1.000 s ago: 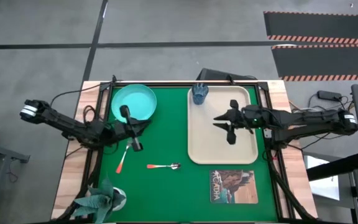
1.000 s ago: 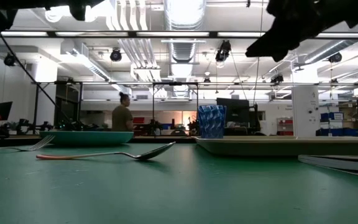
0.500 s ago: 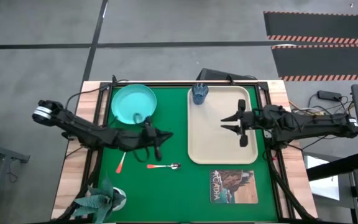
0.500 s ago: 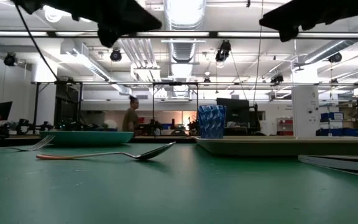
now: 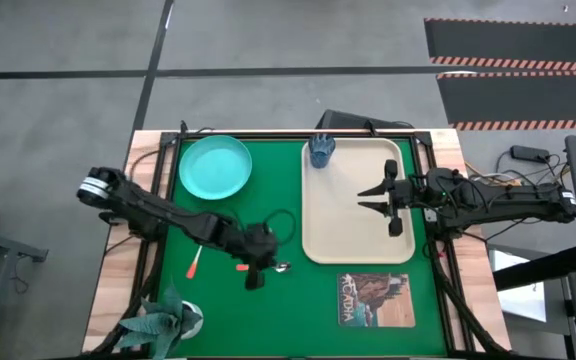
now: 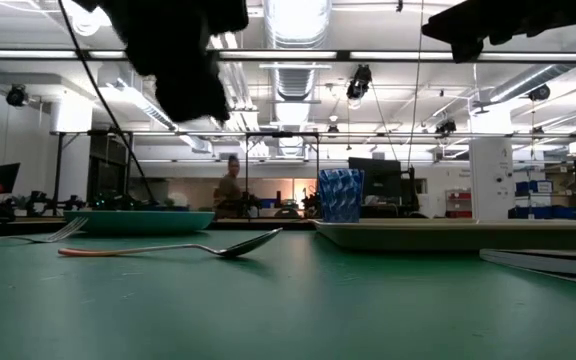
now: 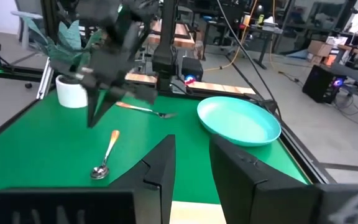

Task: Pick and place plate/cup/fork/spoon on tray
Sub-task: Put the orange spoon on the bottom of the white serving tray

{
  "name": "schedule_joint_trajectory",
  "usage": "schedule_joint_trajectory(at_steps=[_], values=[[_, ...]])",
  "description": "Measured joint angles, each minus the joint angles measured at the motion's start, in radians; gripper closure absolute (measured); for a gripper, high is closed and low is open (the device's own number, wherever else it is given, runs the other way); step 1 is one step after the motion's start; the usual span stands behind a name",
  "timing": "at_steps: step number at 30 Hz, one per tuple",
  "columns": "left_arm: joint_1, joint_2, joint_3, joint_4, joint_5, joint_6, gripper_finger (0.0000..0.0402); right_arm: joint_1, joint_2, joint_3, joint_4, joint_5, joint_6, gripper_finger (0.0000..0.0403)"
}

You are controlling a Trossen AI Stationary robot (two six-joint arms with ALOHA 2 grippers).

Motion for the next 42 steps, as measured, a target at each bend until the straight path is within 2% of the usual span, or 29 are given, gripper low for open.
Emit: schedule_joint_trajectory(at_steps=[5,11,17,22,25,37,42], values=[[-0.022,0.083,-0.003,-0.049,0.039,-0.001,0.0401,0.000,0.000,0.000,-0.005,0.000,0.000,0.0317],[-0.025,0.105,-0.003,-0.056,0.034,-0.057,0.0394,0.000,0.000,0.000,-0.018,0.000,0.000,0.0312],[-0.025,0.098,-0.007,-0.153,0.001,-0.076,0.0341,0.000,0.002,0.000,-0.027,0.000,0.001,0.0307],[-0.025,0.096,-0.027,-0.153,-0.055,-0.077,0.0288,0.000,0.002,0.000,-0.027,0.000,0.007,0.0312],[-0.025,0.096,-0.051,-0.150,-0.070,-0.070,0.0272,0.000,0.002,0.000,-0.027,0.000,0.008,0.0314],[-0.025,0.111,-0.069,-0.115,-0.106,-0.068,0.0269,0.000,0.002,0.000,-0.034,0.000,0.010,0.0306],[-0.036,0.147,-0.067,-0.082,-0.127,-0.020,0.0269,0.000,0.003,0.000,-0.048,0.001,0.009,0.0312]])
